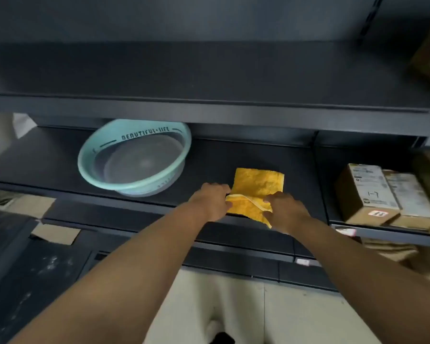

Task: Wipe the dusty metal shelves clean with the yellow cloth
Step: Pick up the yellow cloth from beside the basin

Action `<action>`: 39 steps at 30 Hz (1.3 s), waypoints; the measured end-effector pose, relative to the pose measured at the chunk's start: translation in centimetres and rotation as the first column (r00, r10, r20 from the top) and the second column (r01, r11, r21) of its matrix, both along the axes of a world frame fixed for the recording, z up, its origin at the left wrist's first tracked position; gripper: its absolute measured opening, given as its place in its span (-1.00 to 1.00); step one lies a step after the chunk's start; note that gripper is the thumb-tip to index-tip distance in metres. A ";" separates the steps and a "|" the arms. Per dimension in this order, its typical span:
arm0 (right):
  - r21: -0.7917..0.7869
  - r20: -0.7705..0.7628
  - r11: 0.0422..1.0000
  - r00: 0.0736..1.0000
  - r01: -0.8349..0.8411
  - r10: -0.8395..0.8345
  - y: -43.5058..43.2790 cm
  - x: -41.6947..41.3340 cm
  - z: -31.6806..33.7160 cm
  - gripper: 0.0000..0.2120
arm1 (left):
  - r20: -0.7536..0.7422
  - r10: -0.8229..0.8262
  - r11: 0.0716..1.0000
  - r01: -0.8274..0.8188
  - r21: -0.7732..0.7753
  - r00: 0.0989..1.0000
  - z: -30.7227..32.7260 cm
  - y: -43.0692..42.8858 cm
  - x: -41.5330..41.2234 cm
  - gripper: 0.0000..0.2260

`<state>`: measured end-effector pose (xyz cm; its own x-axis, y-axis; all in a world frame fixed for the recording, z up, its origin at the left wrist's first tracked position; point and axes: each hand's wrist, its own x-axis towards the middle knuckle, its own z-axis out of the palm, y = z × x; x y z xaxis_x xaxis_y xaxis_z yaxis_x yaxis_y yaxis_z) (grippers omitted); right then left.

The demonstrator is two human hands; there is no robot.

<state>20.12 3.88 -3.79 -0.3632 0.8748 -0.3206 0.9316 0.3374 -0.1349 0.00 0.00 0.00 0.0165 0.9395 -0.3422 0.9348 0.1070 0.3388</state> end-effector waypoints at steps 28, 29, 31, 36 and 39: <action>0.248 -0.636 0.968 0.758 0.024 0.144 -1.1 -7.0 7.4 -0.94 | 0.490 0.220 0.942 -0.314 0.120 0.844 0.5 -1.7 -4.8 -0.98; 0.253 -0.651 0.967 0.738 -0.006 0.175 -1.8 -7.2 7.9 -0.94 | 0.550 0.262 0.934 -0.352 0.062 0.793 0.9 -2.7 -5.0 -0.87; 0.268 -0.693 0.961 0.678 -0.074 0.245 -3.3 -7.9 9.4 -0.94 | 0.595 0.294 0.942 -0.332 -0.048 0.748 1.7 -5.3 -4.8 -0.59; 0.336 -0.757 0.907 0.500 -0.253 0.420 -7.6 -8.8 13.1 -0.96 | 0.380 0.425 0.840 -0.515 0.173 0.822 3.7 -12.3 -2.9 -0.74; 0.358 -0.703 0.863 0.505 -0.357 0.500 -9.9 -8.9 13.8 -0.96 | 0.404 0.646 0.558 -0.762 0.328 0.647 4.9 -17.2 -3.2 -0.89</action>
<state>11.17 -6.04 10.02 -0.7474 0.5508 0.3716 0.2441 0.7478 -0.6174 -3.15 -17.17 4.95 -0.7004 0.7134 0.0226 0.5189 0.4872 0.7024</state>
